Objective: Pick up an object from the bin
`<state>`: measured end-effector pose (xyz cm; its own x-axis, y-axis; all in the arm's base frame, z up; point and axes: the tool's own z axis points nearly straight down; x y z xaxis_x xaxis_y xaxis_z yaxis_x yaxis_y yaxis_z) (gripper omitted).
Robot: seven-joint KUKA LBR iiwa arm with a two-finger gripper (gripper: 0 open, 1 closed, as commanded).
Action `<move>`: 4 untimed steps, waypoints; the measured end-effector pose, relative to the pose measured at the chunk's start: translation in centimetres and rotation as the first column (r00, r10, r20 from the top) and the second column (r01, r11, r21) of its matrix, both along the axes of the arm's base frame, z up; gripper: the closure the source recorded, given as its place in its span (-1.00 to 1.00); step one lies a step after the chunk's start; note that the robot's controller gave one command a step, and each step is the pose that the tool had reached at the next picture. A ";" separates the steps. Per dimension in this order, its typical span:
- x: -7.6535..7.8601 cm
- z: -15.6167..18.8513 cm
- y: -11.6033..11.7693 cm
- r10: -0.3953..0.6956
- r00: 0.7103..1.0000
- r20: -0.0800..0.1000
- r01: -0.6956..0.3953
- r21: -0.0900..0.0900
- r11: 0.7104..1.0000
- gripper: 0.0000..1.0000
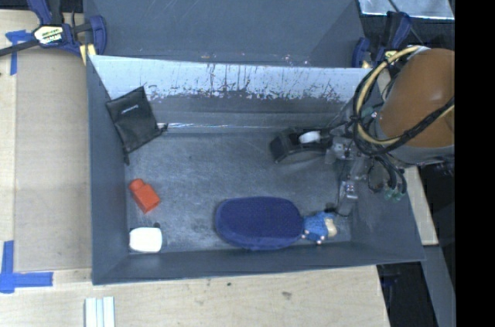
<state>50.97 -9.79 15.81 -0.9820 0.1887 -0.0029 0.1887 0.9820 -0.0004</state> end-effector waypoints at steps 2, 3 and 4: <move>-2.3 -9.1 8.0 0.081 0.997 -0.006 -0.081 0.000 0.997 -1.00; -1.8 -8.5 7.9 0.080 0.997 0.012 -0.080 -0.002 0.997 1.00; -1.7 0.7 9.3 0.100 0.995 0.007 -0.100 0.000 0.995 1.00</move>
Offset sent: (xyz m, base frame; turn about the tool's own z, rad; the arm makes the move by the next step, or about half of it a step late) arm -0.0088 0.0588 -0.0193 -0.0429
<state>49.31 -0.48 16.54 -0.9960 0.0891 -0.0099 0.0891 0.9960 0.0010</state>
